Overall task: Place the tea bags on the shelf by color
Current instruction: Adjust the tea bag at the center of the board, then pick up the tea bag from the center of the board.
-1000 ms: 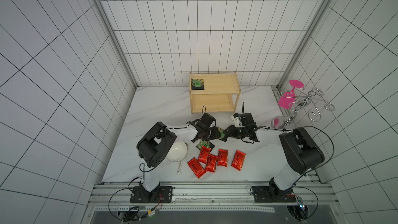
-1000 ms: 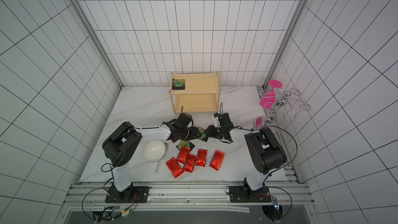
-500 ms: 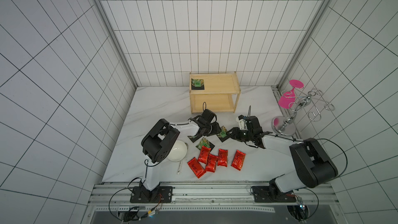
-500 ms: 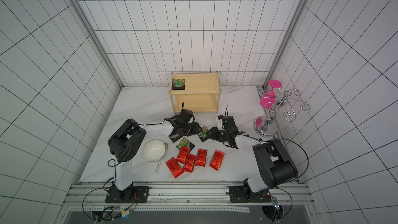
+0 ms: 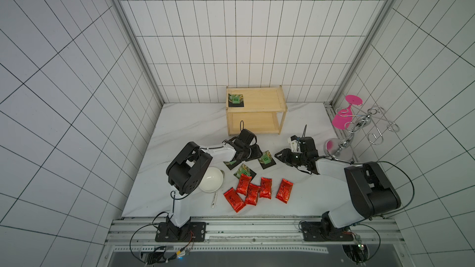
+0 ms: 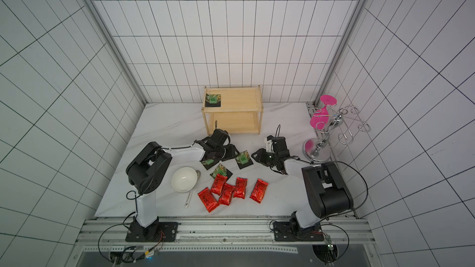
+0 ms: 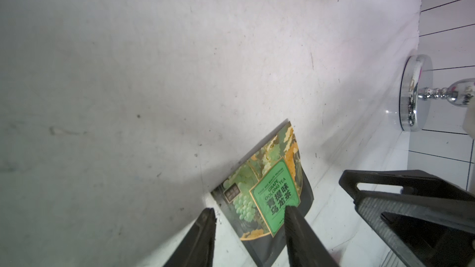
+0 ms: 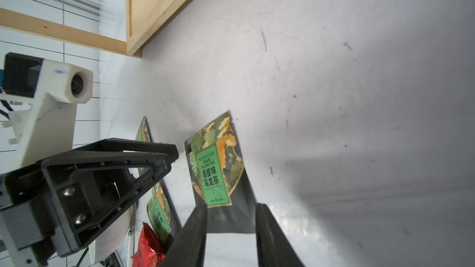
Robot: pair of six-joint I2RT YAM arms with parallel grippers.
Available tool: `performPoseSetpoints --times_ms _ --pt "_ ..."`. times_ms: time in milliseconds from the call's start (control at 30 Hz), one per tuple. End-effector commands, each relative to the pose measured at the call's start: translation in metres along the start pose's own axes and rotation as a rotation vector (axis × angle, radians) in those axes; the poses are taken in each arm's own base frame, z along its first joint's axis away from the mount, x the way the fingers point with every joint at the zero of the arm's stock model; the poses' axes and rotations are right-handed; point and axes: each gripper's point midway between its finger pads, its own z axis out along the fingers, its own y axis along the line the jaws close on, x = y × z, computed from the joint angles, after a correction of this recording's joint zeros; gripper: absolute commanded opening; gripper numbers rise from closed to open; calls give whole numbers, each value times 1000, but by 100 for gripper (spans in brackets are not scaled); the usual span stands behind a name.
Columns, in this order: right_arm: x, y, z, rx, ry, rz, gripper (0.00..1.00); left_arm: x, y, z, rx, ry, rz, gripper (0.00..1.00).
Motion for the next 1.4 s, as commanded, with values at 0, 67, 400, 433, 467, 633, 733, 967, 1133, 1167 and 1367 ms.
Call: performPoseSetpoints --times_ms 0,67,400,433,467,633,733,967,1133,1167,1367 --pt "-3 3 9 -53 3 24 32 -8 -26 -10 66 -31 22 45" --pt "-2 1 13 -59 12 34 32 -2 -30 -7 69 -24 31 45" --pt "8 -11 20 -49 33 59 32 13 -16 15 47 17 22 45" --pt "8 -11 20 -48 33 61 32 14 -14 17 41 20 24 45" --pt "9 -12 20 -46 35 63 32 15 -12 19 35 21 24 44" --pt "10 -15 19 -40 41 69 33 23 6 27 9 34 11 44" --pt "12 -17 20 -39 55 81 34 26 12 31 8 39 3 44" --pt "21 -17 24 -64 112 151 37 34 28 29 2 44 -26 44" --pt "23 -10 30 -125 135 227 37 37 39 28 -4 45 -47 44" --pt "22 -9 31 -141 133 242 37 37 41 28 -5 44 -52 44" --pt "13 2 34 -214 114 301 36 43 47 29 -10 52 -60 43"
